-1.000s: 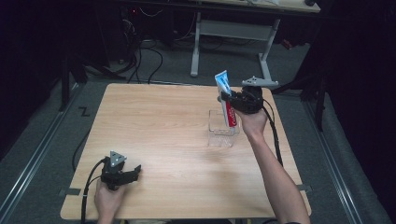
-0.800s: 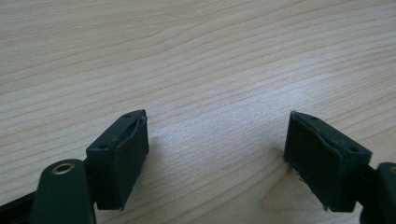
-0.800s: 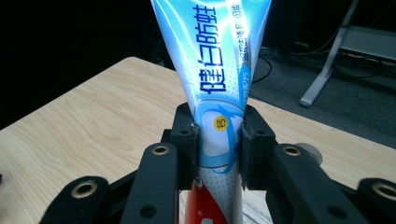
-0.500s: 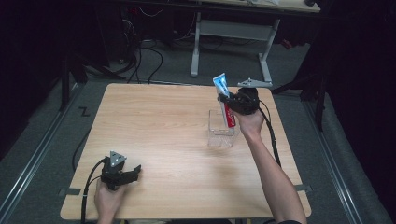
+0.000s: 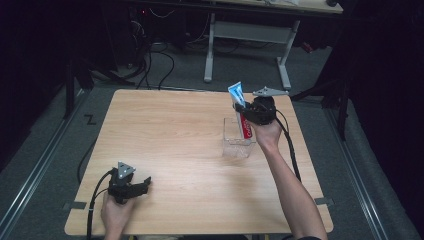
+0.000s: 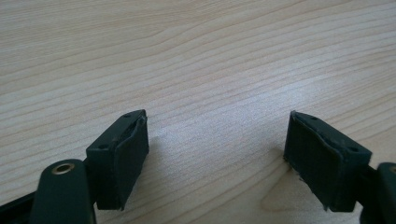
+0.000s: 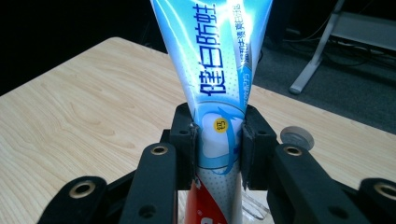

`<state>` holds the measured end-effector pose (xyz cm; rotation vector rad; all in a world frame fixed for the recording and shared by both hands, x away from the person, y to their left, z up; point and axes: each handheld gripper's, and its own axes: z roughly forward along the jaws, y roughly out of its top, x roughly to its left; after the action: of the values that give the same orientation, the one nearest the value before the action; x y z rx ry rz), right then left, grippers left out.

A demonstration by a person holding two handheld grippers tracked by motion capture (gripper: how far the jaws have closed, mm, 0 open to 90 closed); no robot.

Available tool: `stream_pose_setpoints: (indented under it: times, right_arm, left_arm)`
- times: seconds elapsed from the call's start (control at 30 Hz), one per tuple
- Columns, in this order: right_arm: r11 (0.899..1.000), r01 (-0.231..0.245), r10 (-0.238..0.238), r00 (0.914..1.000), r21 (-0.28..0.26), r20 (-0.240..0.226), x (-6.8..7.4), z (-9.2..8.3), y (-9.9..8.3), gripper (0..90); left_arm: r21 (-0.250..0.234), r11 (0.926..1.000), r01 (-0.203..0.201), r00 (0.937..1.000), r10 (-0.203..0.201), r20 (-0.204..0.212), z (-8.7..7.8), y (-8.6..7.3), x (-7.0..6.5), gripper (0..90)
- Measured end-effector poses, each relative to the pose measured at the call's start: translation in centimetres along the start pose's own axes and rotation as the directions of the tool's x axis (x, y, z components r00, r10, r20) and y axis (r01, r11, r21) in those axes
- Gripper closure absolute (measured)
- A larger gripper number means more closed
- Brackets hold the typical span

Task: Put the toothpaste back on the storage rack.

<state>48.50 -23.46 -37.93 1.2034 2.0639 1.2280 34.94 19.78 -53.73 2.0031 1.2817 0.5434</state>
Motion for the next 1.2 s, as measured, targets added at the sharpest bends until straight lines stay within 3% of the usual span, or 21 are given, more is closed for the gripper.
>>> stream_pose_setpoints:
  times: [0.3,0.57,1.2]
  right_arm:
    - [1.0,0.006,-0.006,1.0,0.022,0.002,-0.2,0.4,-0.6,70.6]
    - [0.999,-0.027,0.028,0.9996,0.041,-0.001,-0.8,0.4,-1.6,70.5]
    - [0.996,0.02,-0.02,0.9998,0.086,-0.004,-0.2,0.9,-2.3,70.1]
  left_arm:
    - [-0.001,1.0,0.001,1.0,-0.001,0.001,0.0,0.0,0.0,22.2]
    - [-0.001,1.0,0.001,1.0,-0.001,0.0,0.0,0.0,0.0,22.3]
    - [-0.001,1.0,0.002,1.0,-0.002,-0.001,0.0,0.0,0.0,22.4]
